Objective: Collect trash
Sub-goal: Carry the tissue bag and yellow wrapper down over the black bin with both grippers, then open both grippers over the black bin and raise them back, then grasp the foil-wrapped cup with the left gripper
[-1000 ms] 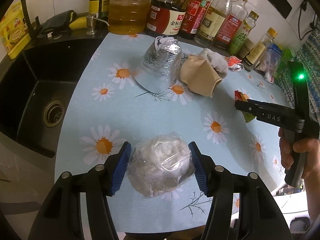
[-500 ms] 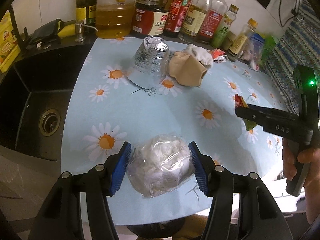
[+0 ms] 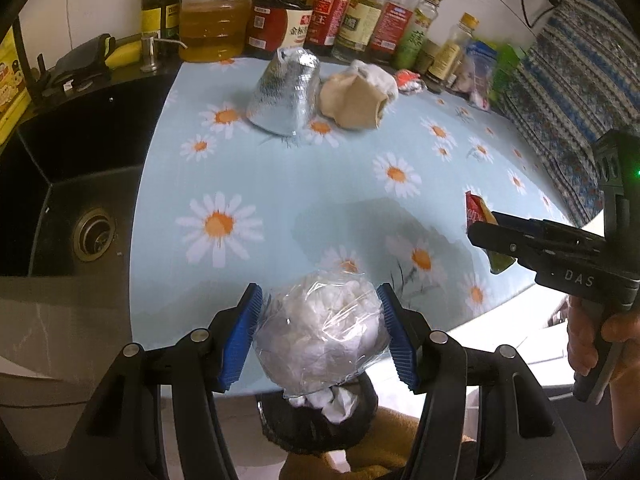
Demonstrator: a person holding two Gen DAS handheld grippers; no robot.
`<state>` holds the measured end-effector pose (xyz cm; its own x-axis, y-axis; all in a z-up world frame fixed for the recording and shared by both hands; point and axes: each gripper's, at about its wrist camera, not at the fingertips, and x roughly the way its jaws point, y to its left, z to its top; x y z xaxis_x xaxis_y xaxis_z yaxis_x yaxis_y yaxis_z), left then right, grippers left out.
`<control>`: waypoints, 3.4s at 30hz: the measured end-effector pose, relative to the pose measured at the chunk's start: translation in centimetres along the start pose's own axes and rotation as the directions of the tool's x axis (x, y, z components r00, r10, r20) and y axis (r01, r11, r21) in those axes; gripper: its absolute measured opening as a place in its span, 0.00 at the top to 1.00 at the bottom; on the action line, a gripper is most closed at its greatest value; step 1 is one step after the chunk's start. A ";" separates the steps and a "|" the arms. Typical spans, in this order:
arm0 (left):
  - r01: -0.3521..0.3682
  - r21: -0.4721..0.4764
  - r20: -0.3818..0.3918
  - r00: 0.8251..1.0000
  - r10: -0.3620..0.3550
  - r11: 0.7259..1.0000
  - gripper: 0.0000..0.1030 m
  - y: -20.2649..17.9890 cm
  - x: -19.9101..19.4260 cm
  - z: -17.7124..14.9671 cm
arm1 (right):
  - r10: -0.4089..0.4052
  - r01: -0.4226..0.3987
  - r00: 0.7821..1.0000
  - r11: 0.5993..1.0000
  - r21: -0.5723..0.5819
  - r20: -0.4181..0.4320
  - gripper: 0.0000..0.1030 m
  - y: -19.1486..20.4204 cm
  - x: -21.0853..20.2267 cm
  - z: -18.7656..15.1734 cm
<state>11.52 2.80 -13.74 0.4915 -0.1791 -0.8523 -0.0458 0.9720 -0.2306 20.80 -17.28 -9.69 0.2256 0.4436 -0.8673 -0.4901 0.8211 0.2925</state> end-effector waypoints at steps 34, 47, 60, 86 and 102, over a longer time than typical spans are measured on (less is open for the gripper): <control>0.084 -0.010 -0.207 0.975 -0.084 0.996 0.44 -0.3 1.5 -12.3 | 0.094 -0.079 0.989 0.988 0.135 -0.111 0.48 4.6 1.8 -12.5; 0.108 -0.038 -0.236 0.965 -0.114 0.993 0.33 -0.1 2.2 -10.9 | 0.110 -0.089 0.990 0.973 0.212 -0.088 0.37 2.8 1.6 -11.9; 0.101 0.021 -0.205 0.974 -0.095 0.995 0.33 -1.2 -0.2 -8.9 | 0.123 -0.117 0.992 0.964 0.237 -0.009 0.37 1.6 -0.6 -10.5; -0.012 0.017 0.013 1.000 0.012 1.000 0.30 -1.5 -2.5 4.3 | 0.136 -0.146 0.988 0.974 0.174 0.071 0.23 -3.5 -2.5 -2.1; -0.157 -0.007 0.027 0.987 0.157 0.988 0.23 -0.7 3.4 13.5 | 0.130 -0.142 0.988 0.978 0.150 0.083 0.18 -8.6 -1.5 2.2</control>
<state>24.97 3.57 -10.15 0.5012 -0.0200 -0.8651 -0.1288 0.9869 -0.0974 26.58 -24.24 -10.03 0.2290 0.5753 -0.7852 -0.3852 0.7944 0.4697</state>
